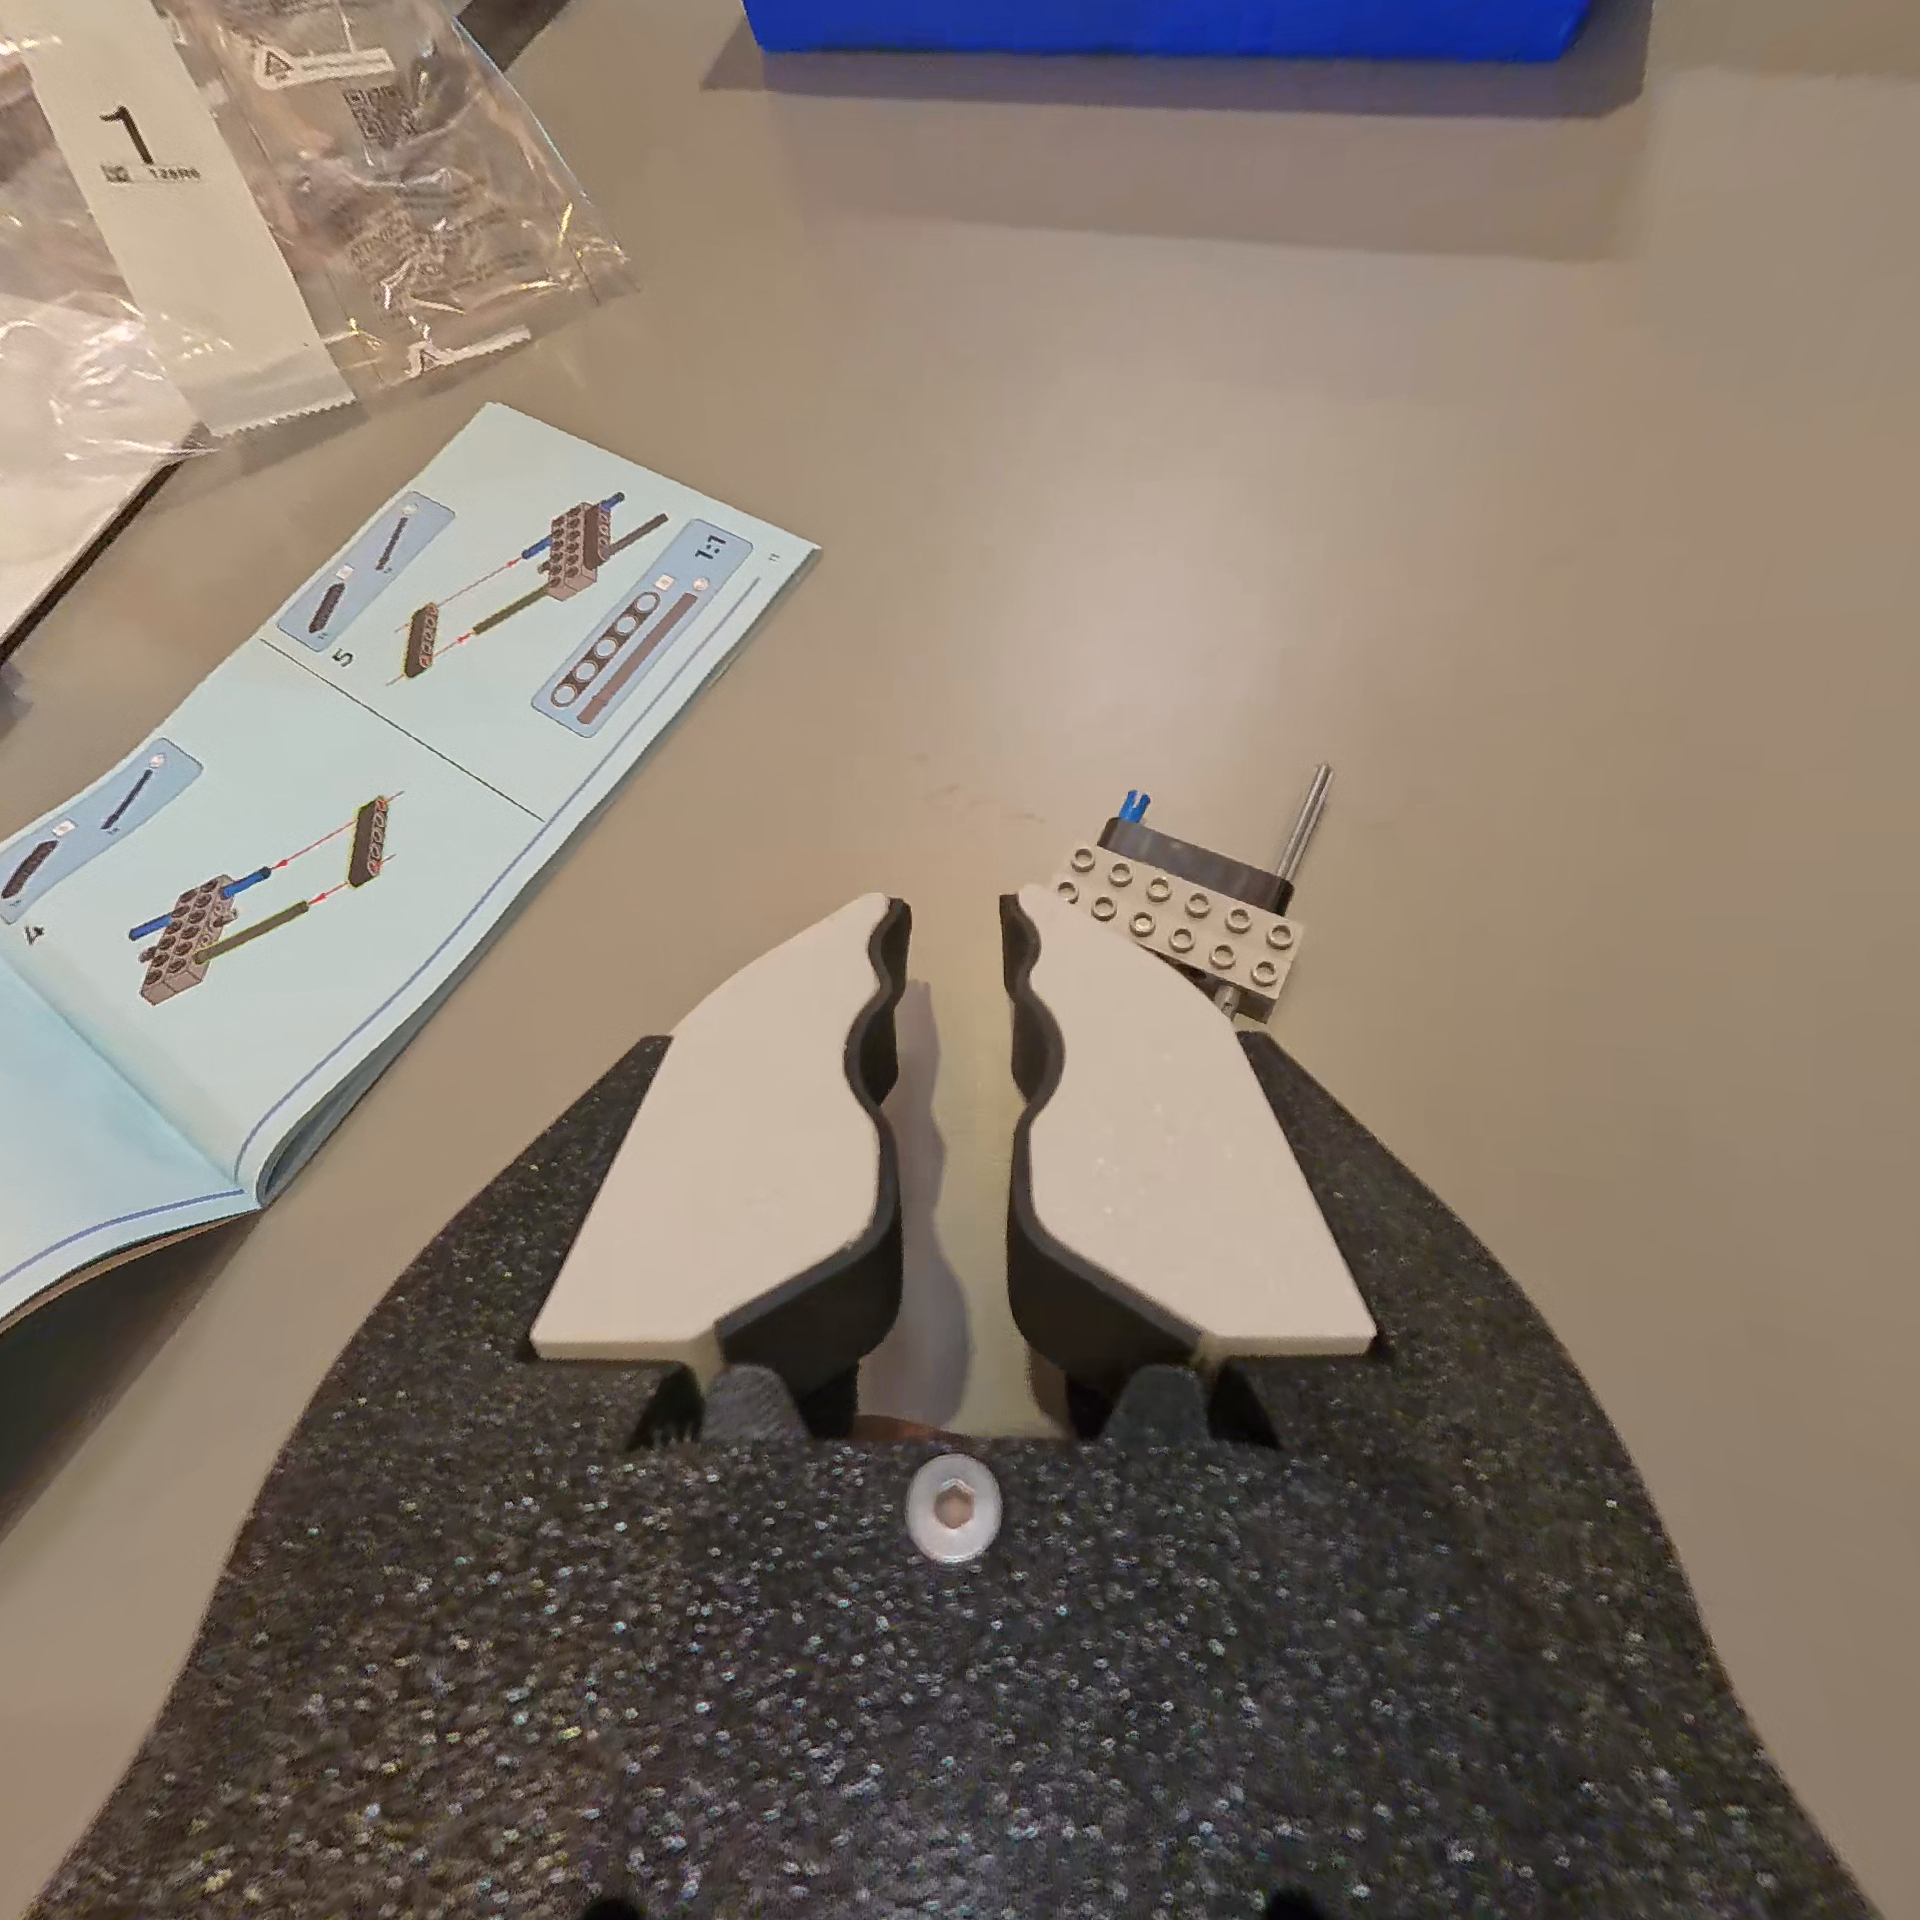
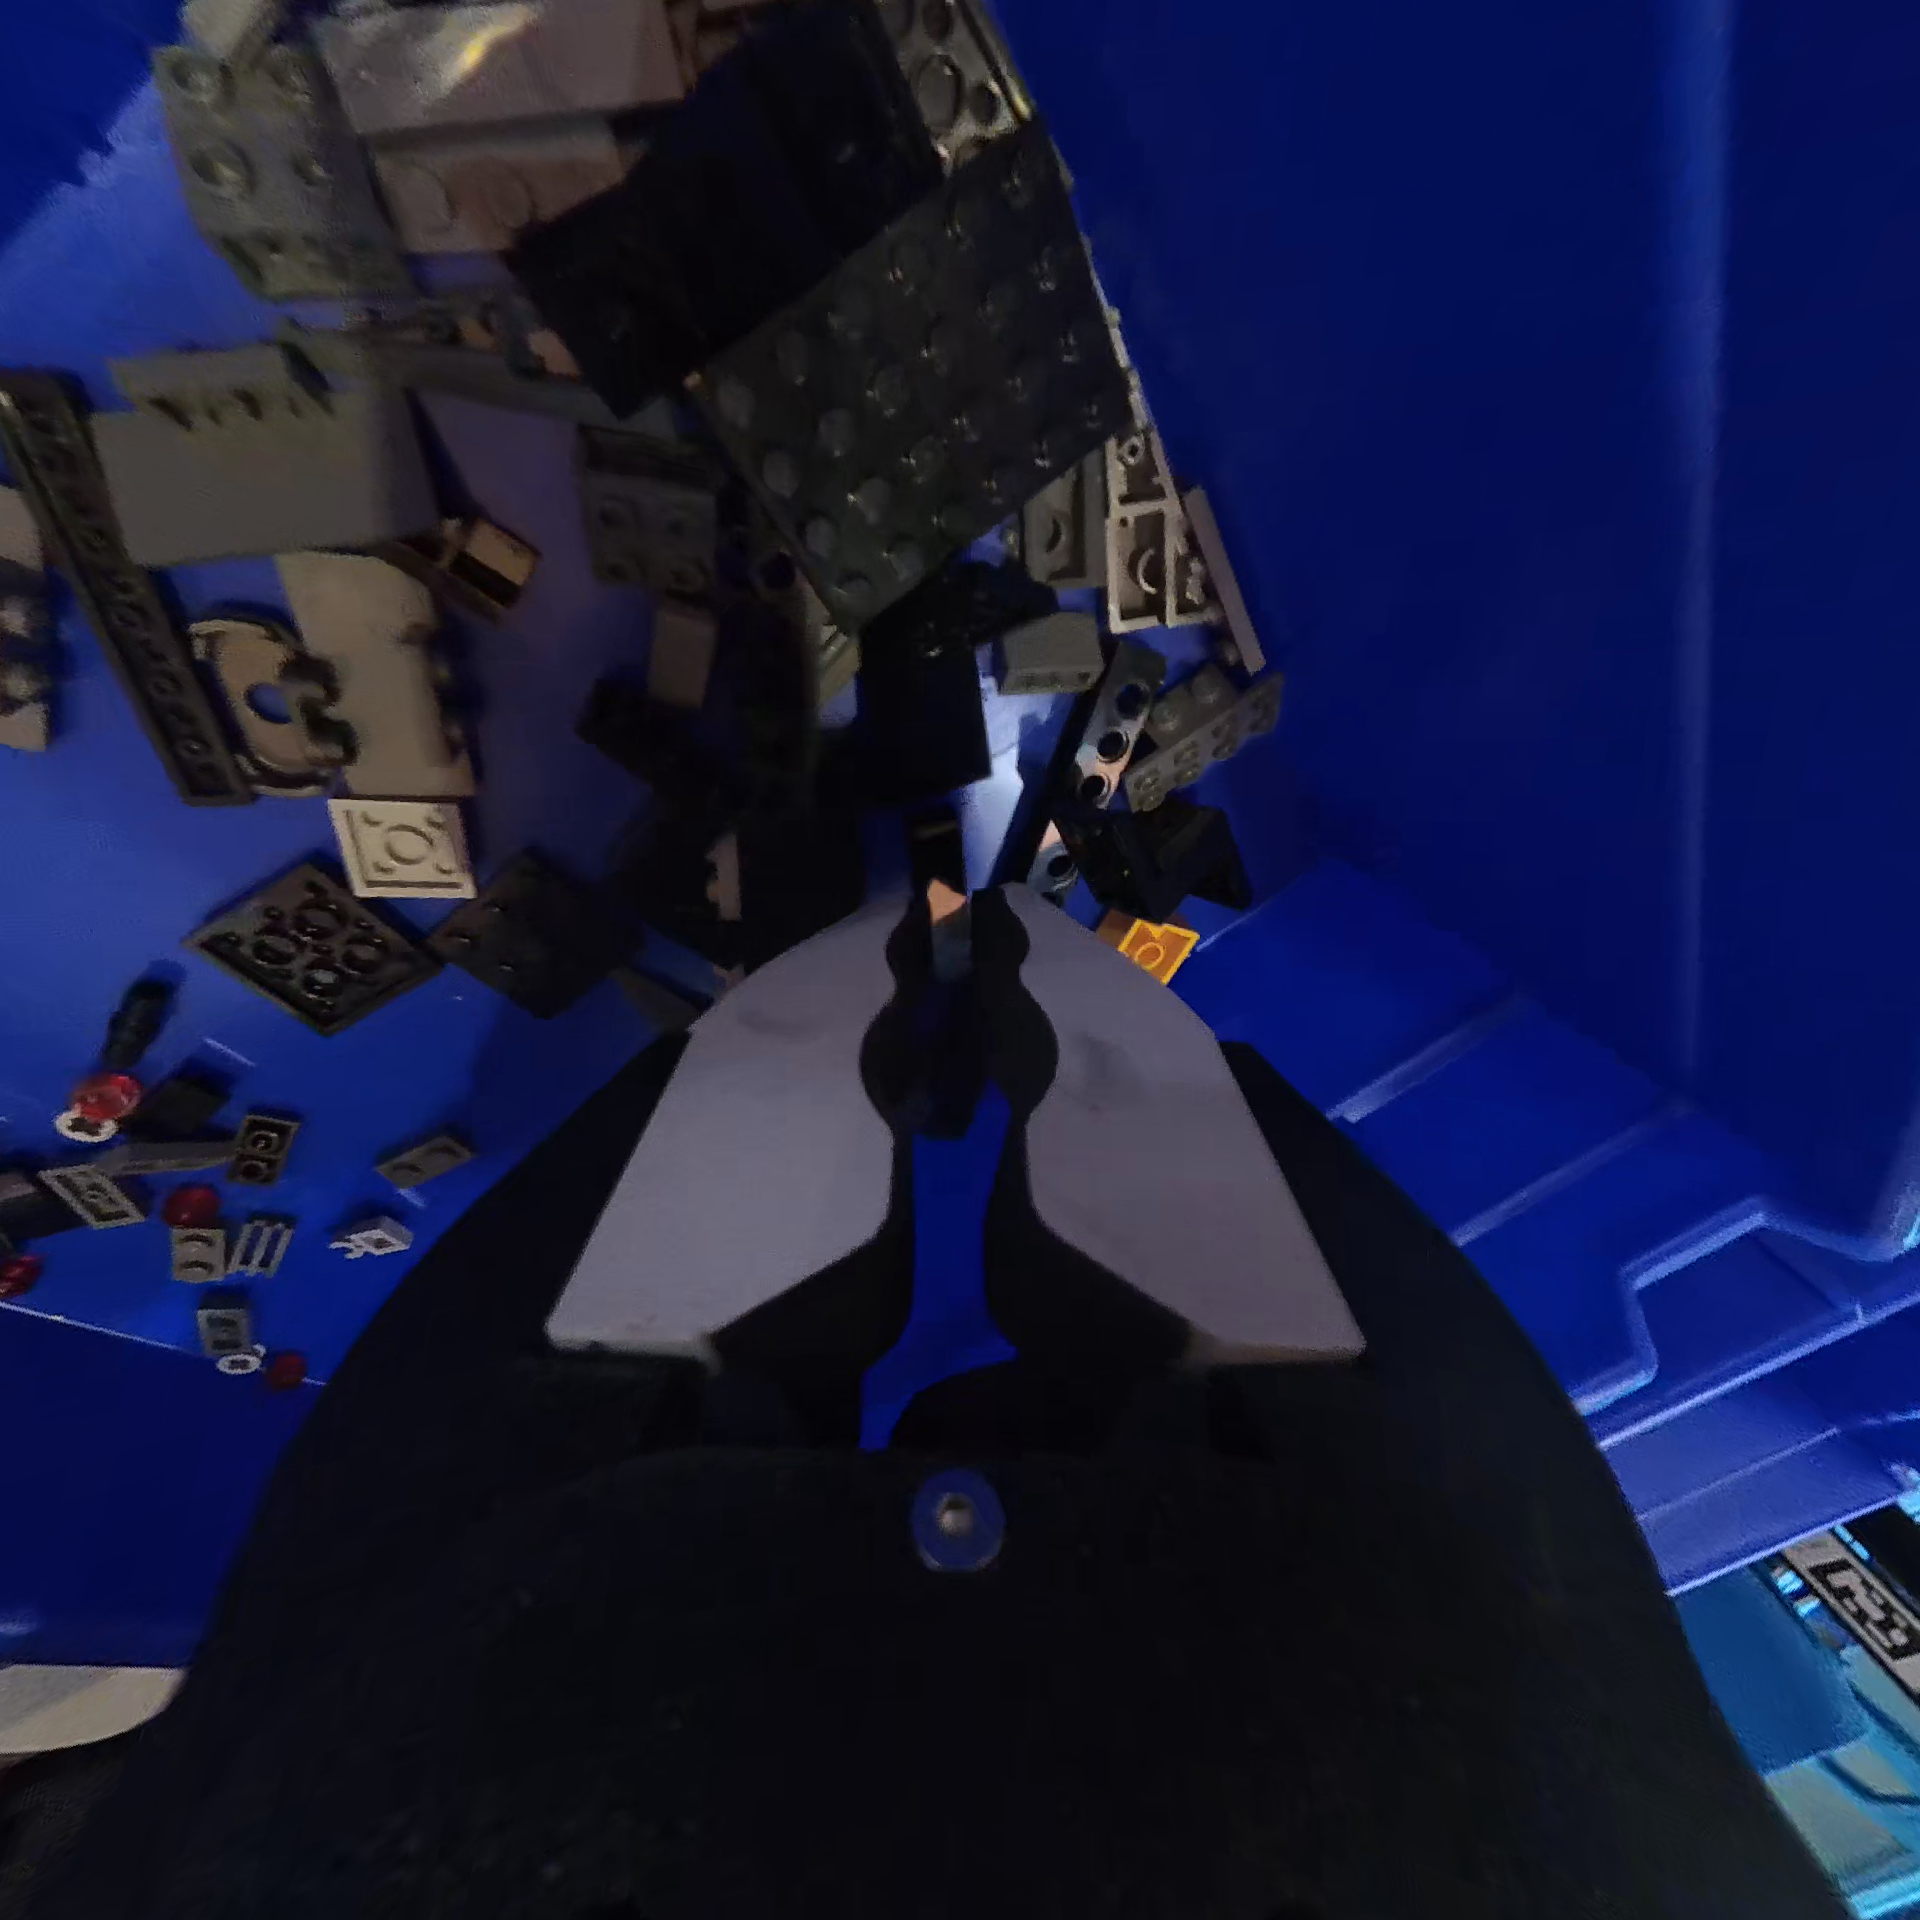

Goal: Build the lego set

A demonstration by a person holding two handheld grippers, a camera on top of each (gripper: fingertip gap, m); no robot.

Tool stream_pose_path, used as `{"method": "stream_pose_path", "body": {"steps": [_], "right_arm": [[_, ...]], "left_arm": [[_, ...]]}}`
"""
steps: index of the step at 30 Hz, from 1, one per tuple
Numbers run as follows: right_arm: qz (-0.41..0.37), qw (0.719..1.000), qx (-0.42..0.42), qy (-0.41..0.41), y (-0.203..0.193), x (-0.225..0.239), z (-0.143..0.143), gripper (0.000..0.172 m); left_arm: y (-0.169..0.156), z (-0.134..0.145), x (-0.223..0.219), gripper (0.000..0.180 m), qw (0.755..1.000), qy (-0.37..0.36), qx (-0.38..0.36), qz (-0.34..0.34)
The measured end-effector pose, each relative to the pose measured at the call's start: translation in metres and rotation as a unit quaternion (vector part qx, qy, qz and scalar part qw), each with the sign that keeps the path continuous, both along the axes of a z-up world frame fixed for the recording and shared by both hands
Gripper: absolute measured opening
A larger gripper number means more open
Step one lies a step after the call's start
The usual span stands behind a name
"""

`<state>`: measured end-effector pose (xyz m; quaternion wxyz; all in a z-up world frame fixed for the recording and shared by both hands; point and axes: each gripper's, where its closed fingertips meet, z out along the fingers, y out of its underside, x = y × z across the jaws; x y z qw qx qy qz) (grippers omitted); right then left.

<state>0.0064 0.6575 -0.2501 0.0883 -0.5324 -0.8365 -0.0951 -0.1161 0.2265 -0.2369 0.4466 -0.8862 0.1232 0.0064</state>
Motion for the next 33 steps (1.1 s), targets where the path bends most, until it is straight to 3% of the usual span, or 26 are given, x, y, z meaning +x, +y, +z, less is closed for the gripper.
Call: {"method": "stream_pose_path", "body": {"steps": [9, 13, 18, 23, 28, 33], "right_arm": [[0.001, 0.999, -0.011, -0.039, 0.003, -0.003, -0.008, 0.021], [-0.011, 0.998, -0.042, -0.053, -0.002, -0.001, -0.010, 0.010], [-0.002, 0.999, -0.037, -0.037, -0.003, -0.003, -0.008, 0.009], [0.014, 0.999, -0.017, 0.048, -0.019, -0.008, 0.034, 0.009], [0.084, 0.982, -0.015, 0.167, -0.092, -0.025, 0.113, 0.009], [0.215, 0.952, -0.044, 0.215, -0.221, -0.052, 0.138, 0.008]], "left_arm": [[-0.001, -0.002, 0.001, 0.017, 1.000, 0.000, -0.005, -0.006], [-0.001, -0.001, 0.002, 0.017, 1.000, 0.000, -0.004, -0.007], [-0.001, 0.004, 0.000, 0.017, 1.000, -0.015, 0.010, -0.001], [-0.003, 0.022, -0.011, 0.017, 0.998, -0.034, 0.058, 0.022], [-0.010, 0.049, -0.038, 0.017, 0.987, -0.063, 0.128, 0.073], [-0.018, 0.069, -0.060, 0.018, 0.975, -0.099, 0.173, 0.101]]}}
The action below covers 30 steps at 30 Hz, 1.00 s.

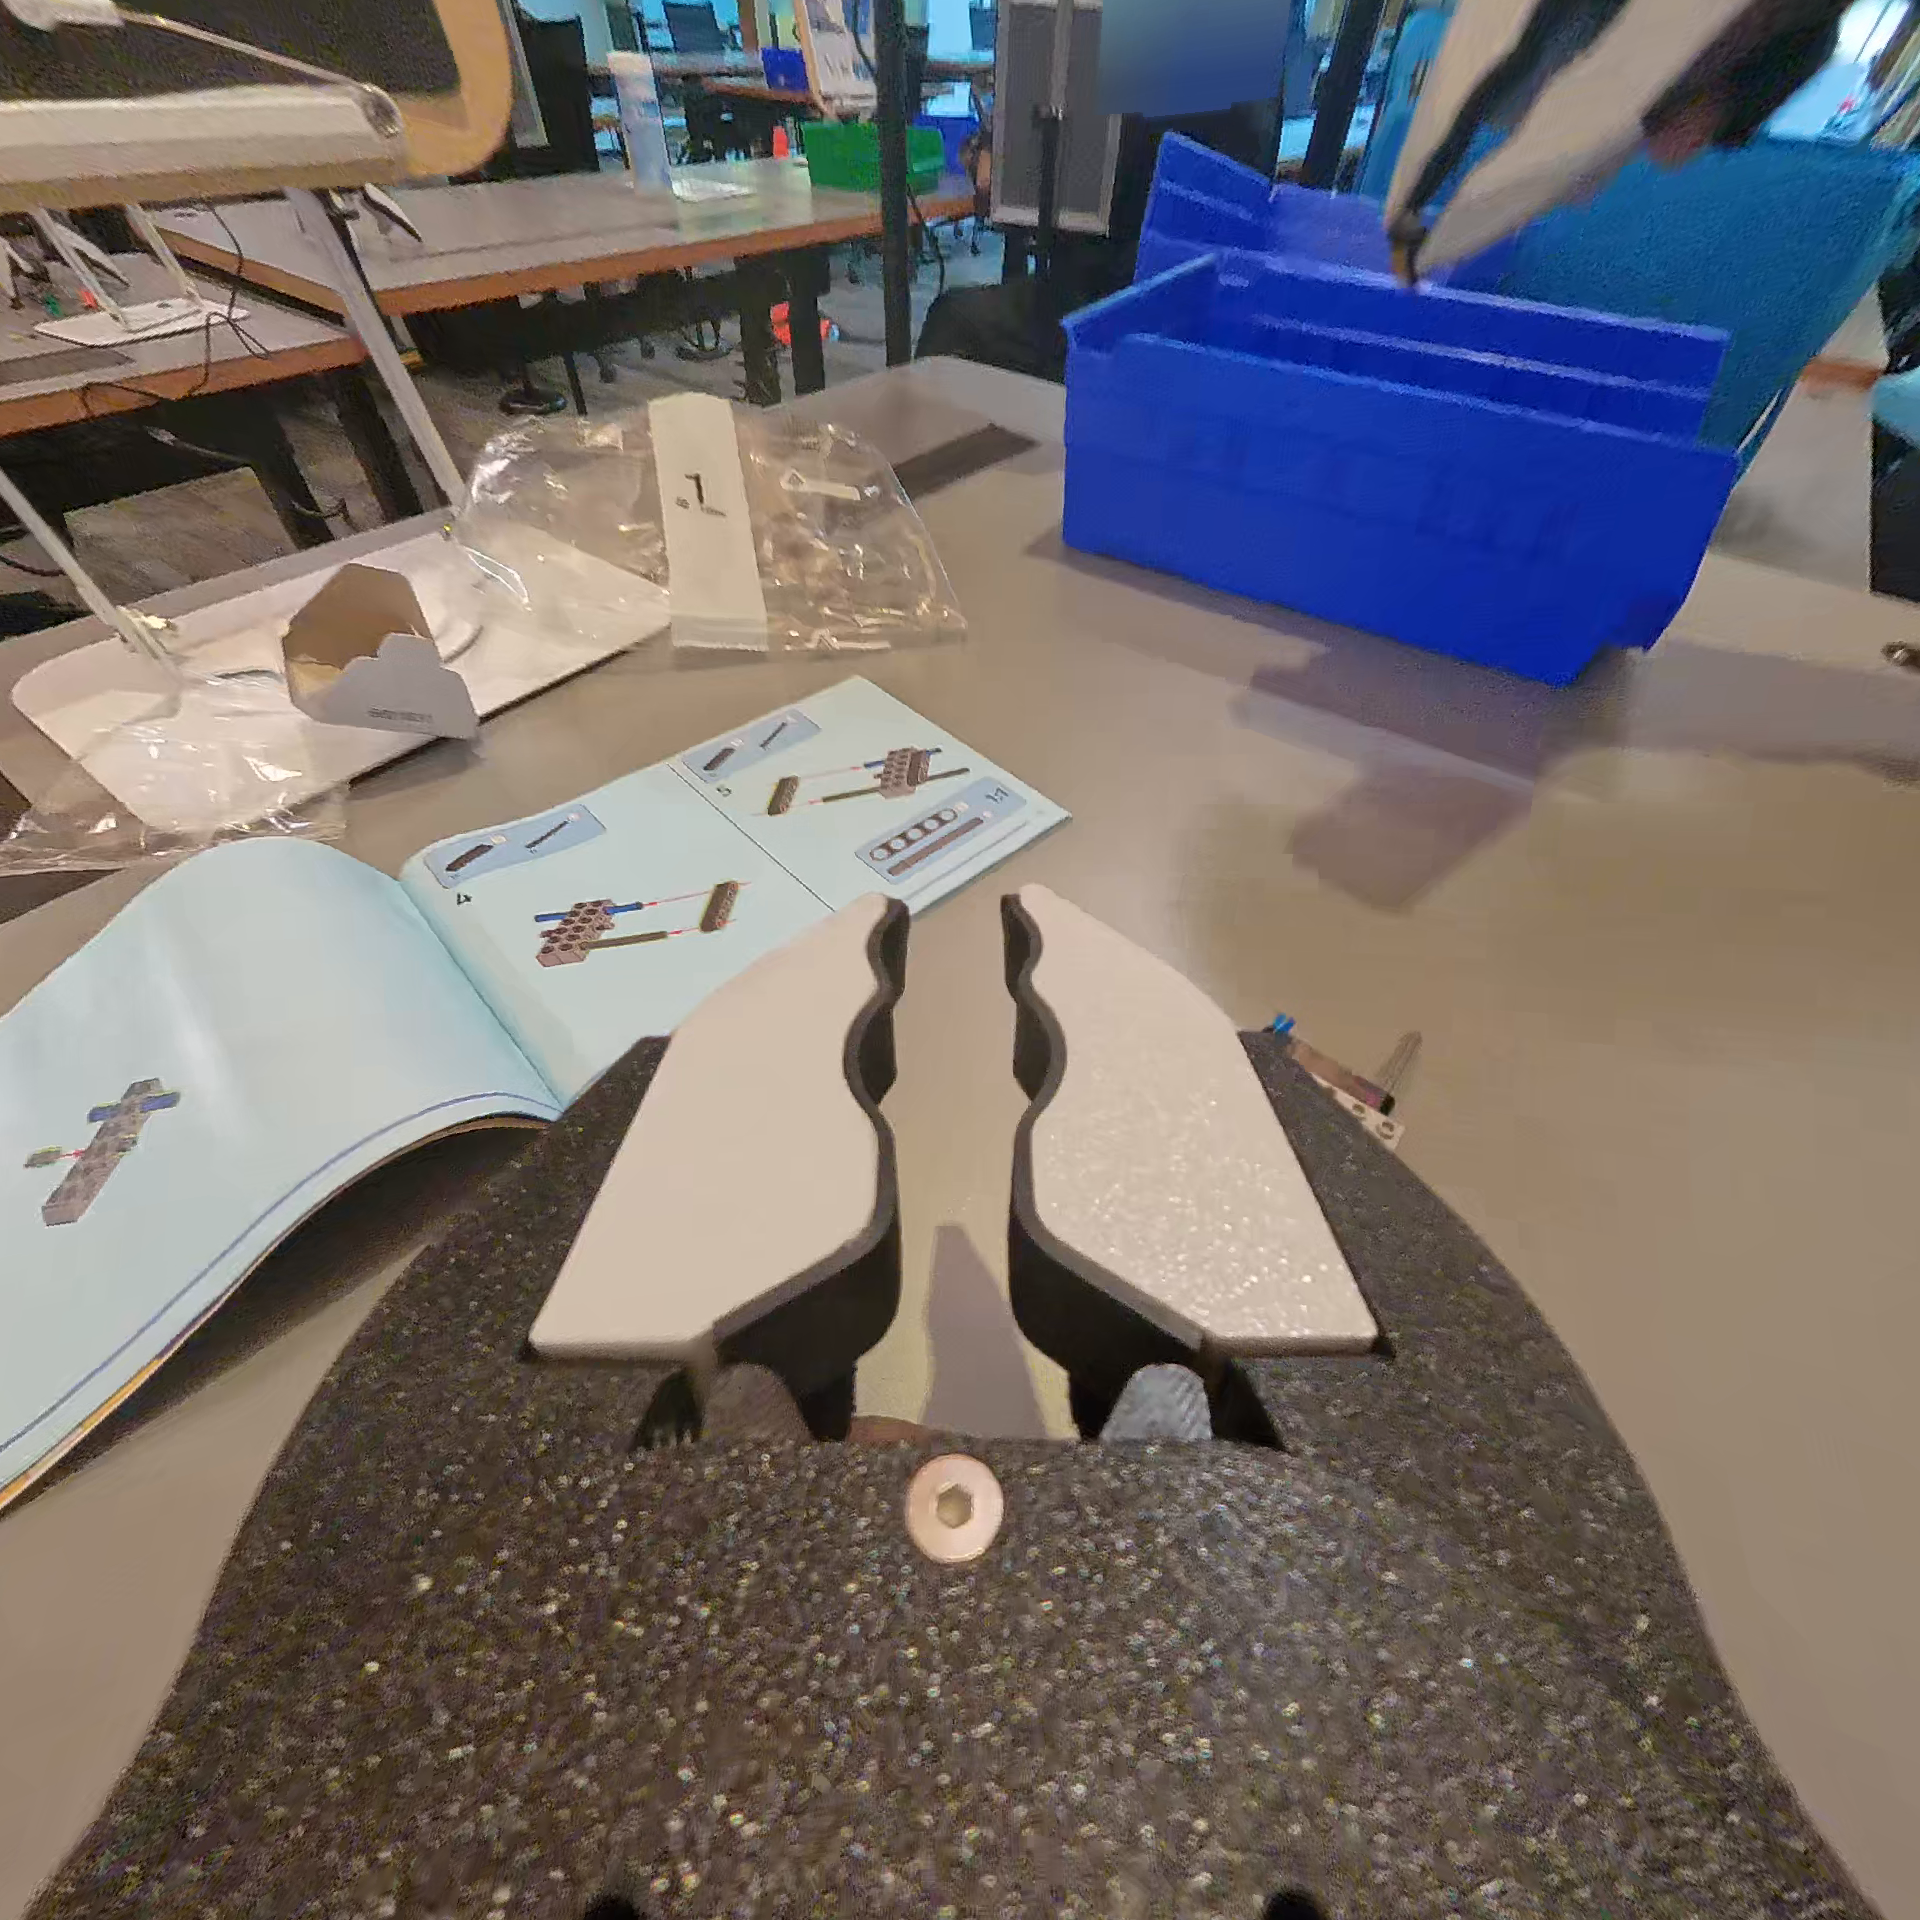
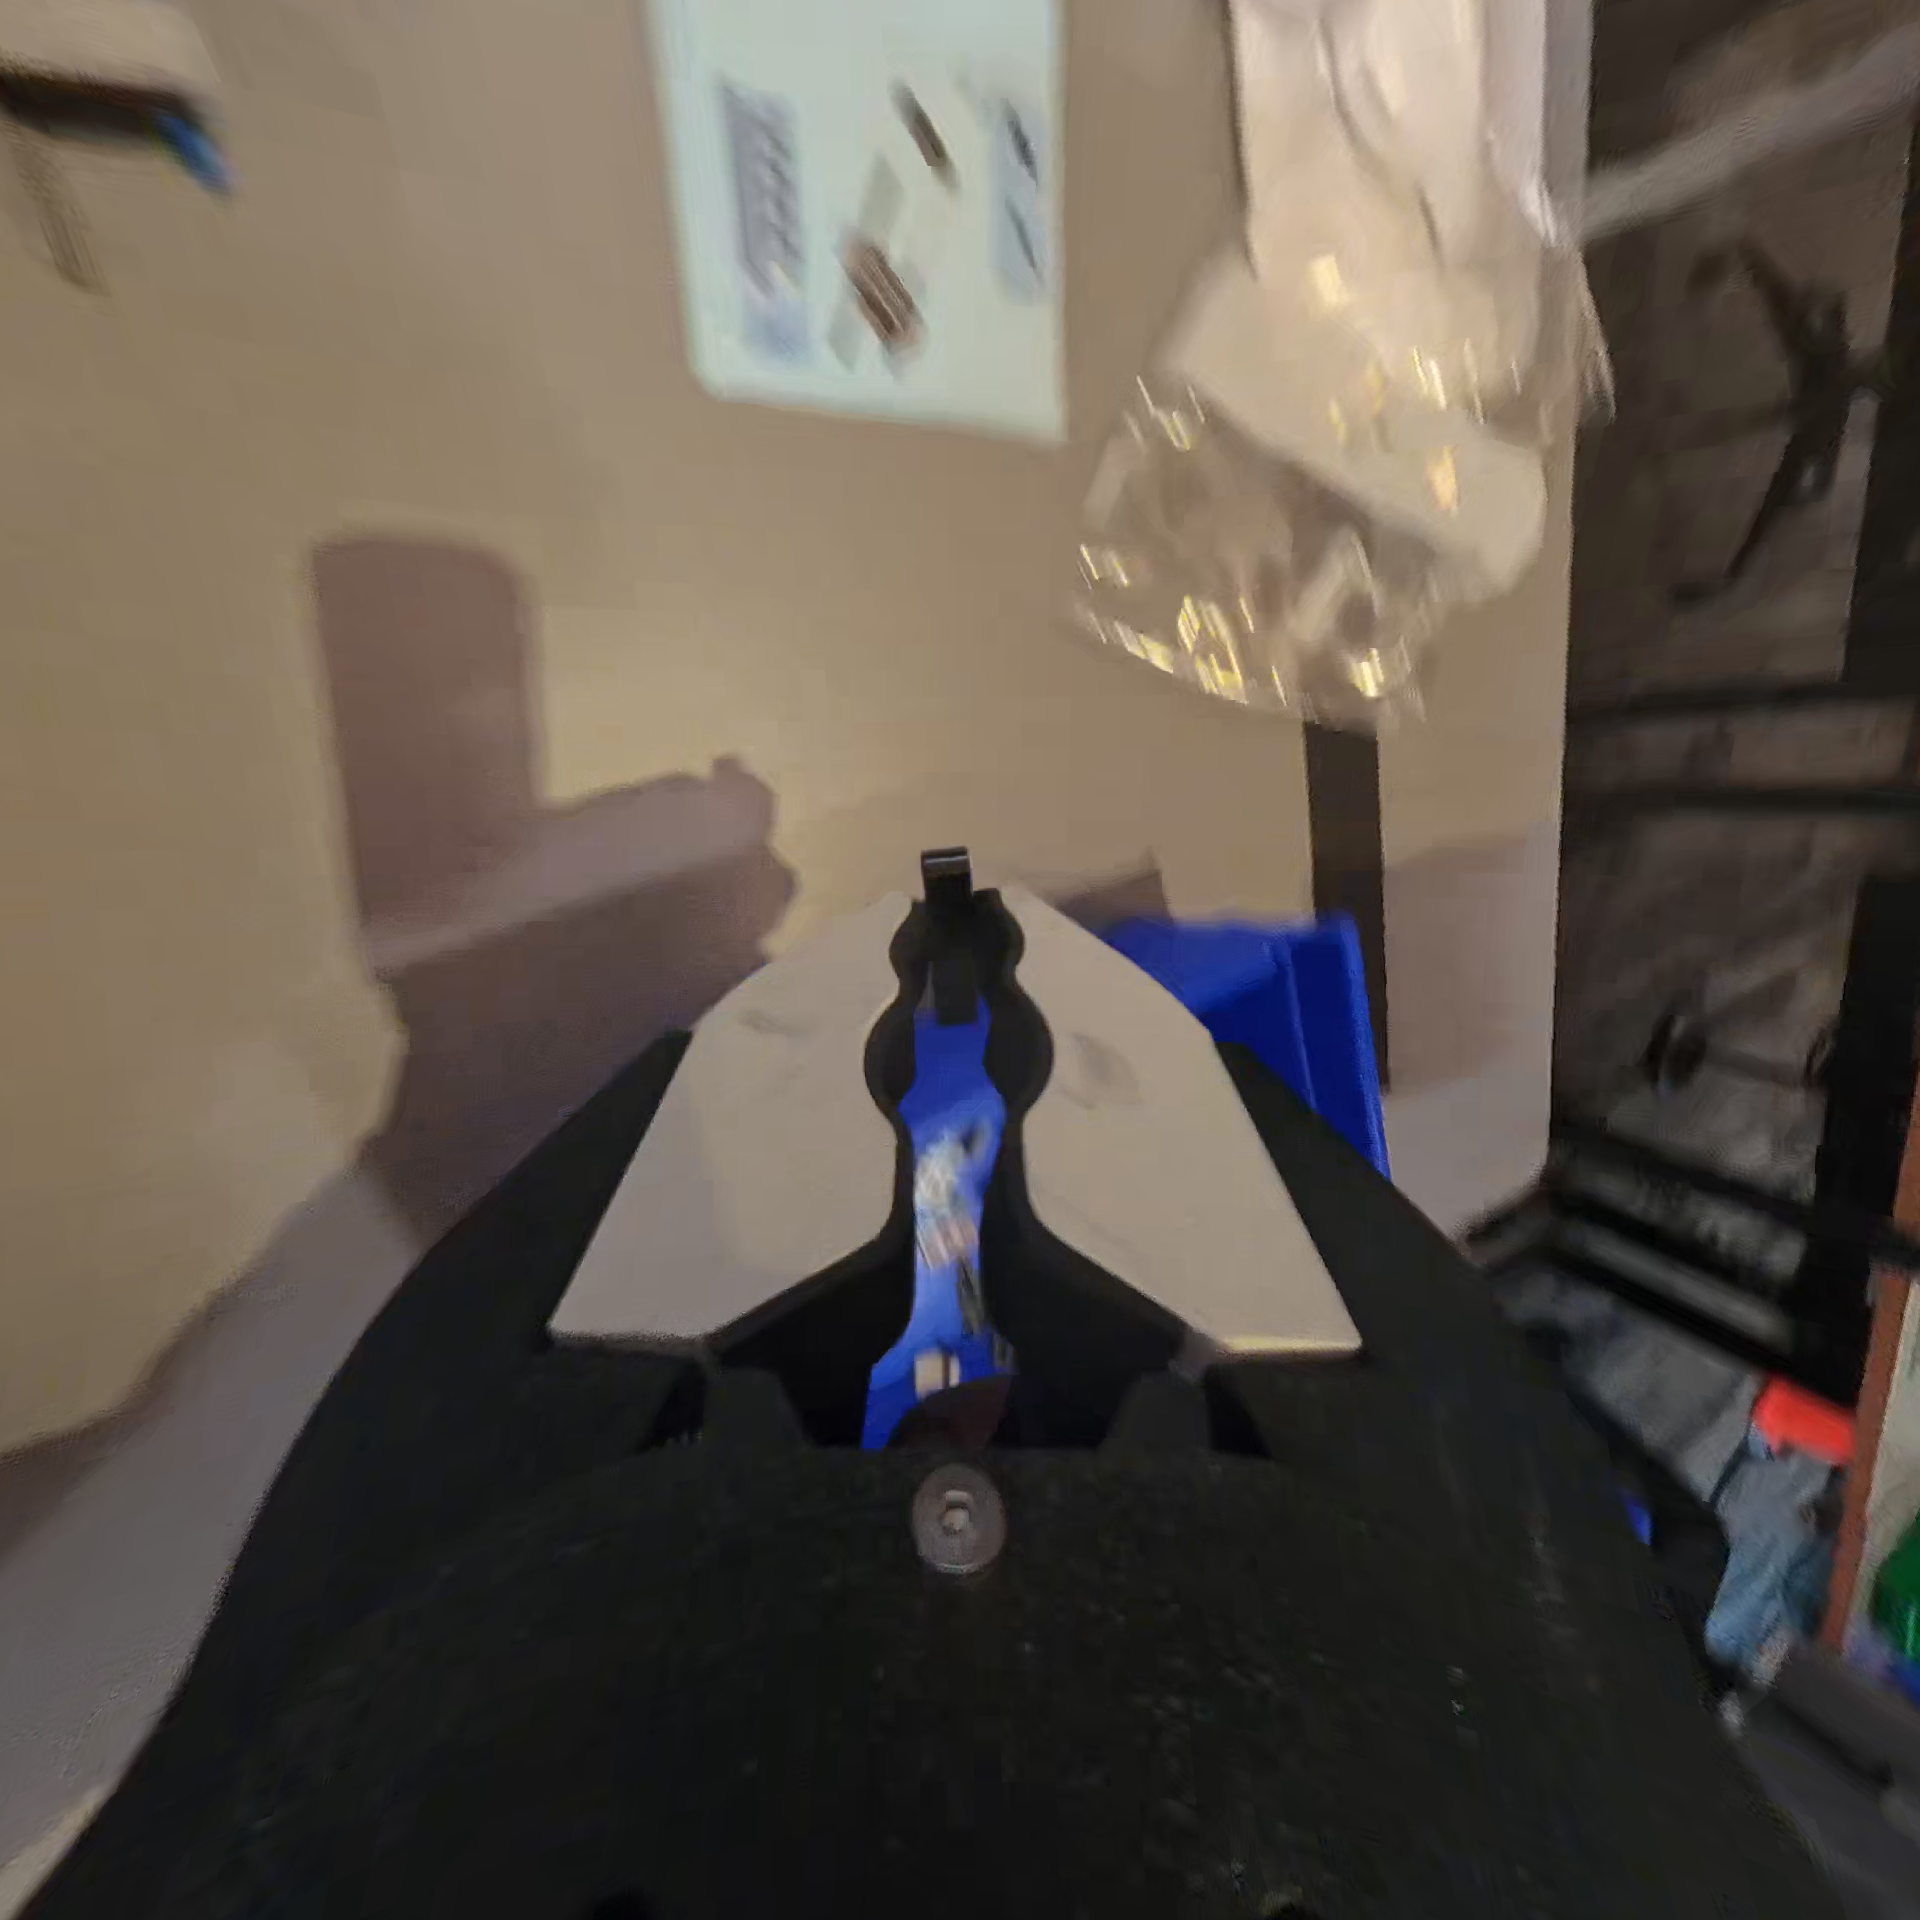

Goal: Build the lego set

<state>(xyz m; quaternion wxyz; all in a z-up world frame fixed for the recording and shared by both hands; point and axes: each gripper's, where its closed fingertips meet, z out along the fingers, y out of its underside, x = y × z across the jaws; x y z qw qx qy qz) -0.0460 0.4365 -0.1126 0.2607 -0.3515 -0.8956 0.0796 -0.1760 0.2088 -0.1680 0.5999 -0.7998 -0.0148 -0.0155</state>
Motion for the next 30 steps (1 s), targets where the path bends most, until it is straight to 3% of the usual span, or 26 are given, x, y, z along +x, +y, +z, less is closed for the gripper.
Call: {"method": "stream_pose_path", "body": {"steps": [7, 14, 18, 22, 30], "right_arm": [[0.184, 0.981, -0.058, -0.009, -0.179, -0.048, -0.043, 0.008], [0.280, 0.955, -0.090, -0.038, -0.293, -0.079, -0.094, 0.008], [0.326, 0.939, -0.081, -0.078, -0.316, -0.076, -0.122, 0.009], [0.354, 0.925, -0.074, -0.114, -0.316, -0.067, -0.138, 0.009], [0.368, 0.918, -0.102, -0.108, -0.313, -0.058, -0.143, 0.010]], "left_arm": [[-0.016, 0.008, -0.011, 0.017, 1.000, 0.005, 0.012, 0.004], [-0.034, 0.014, -0.024, 0.016, 0.999, 0.008, 0.025, 0.039], [-0.036, 0.014, -0.029, 0.016, 0.998, -0.022, 0.028, 0.044], [-0.034, 0.003, -0.025, 0.016, 0.999, -0.014, 0.000, 0.035], [-0.031, -0.009, -0.018, 0.017, 1.000, -0.011, -0.024, 0.016]]}}
